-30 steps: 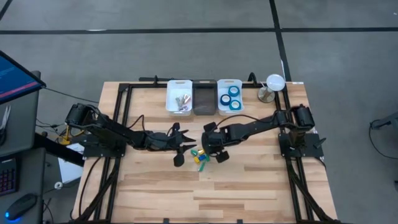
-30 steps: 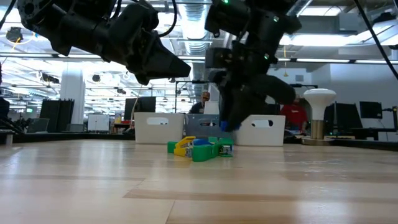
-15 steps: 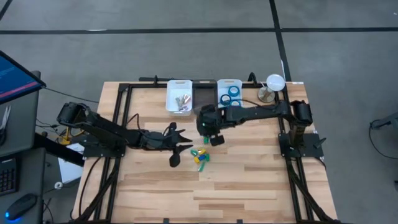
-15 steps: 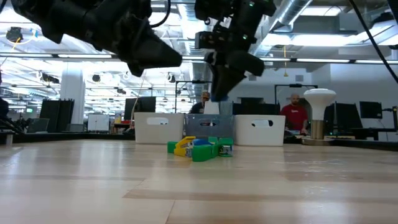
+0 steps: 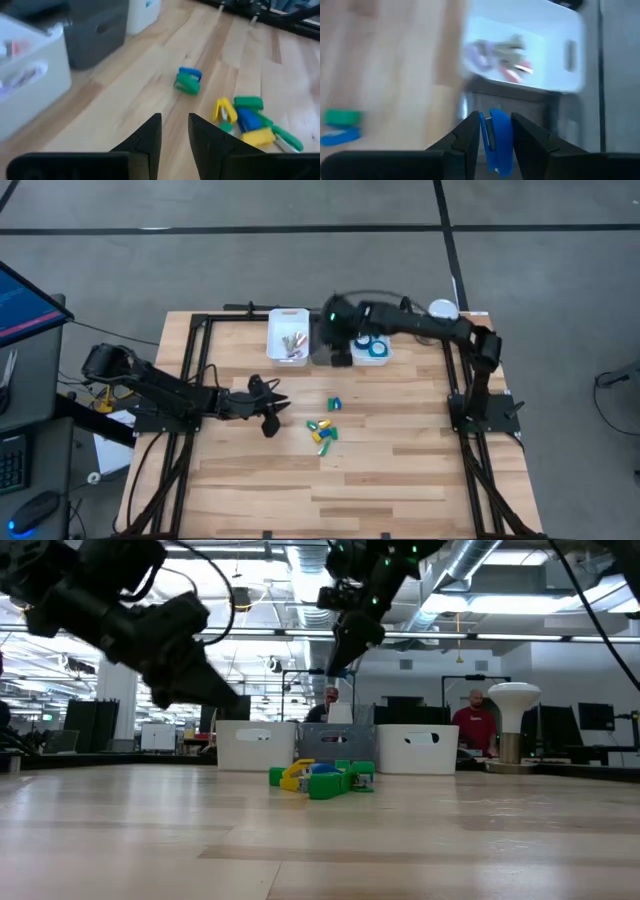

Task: Pick and place Stapler, Stapler remover, tape
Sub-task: Put the blue stapler into the black bin

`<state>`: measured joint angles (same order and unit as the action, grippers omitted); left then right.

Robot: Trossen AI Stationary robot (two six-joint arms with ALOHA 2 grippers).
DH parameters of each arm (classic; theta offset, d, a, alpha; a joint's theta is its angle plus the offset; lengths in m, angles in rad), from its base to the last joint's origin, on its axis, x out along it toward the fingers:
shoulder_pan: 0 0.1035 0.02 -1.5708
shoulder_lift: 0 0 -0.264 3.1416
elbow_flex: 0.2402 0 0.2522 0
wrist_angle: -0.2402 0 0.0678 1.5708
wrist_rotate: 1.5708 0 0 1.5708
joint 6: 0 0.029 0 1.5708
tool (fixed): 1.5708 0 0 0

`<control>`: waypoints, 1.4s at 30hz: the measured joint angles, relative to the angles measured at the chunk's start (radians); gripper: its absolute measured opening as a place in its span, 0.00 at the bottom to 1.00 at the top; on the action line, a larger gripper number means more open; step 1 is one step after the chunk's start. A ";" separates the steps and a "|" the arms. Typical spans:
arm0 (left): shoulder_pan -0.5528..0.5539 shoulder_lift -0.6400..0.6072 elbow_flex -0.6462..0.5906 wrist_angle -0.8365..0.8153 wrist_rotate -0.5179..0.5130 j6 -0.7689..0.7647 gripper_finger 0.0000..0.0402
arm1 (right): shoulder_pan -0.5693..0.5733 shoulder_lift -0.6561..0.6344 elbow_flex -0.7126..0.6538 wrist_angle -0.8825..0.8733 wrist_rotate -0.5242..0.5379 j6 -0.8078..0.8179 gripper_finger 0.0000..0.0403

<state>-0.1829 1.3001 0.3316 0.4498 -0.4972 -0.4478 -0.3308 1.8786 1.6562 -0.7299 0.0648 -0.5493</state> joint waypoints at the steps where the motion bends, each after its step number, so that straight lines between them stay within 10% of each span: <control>1: -0.001 -0.004 -0.014 0.001 0.000 -0.012 0.22 | -0.030 0.000 0.000 0.013 -0.015 0.002 0.25; 8: -0.001 -0.004 -0.038 0.014 -0.014 -0.017 0.22 | -0.210 0.042 0.000 0.057 -0.252 0.123 0.25; 16: 0.037 -0.004 -0.038 0.030 -0.019 0.049 0.22 | -0.233 0.201 0.000 0.061 -0.281 0.180 0.23; 42: 0.075 -0.004 -0.038 0.031 0.031 0.047 0.22 | -0.159 0.258 0.011 0.058 -0.013 0.136 0.23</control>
<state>-0.1078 1.2957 0.2932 0.4808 -0.4664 -0.4007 -0.4894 2.1365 1.6674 -0.6723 0.0514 -0.4132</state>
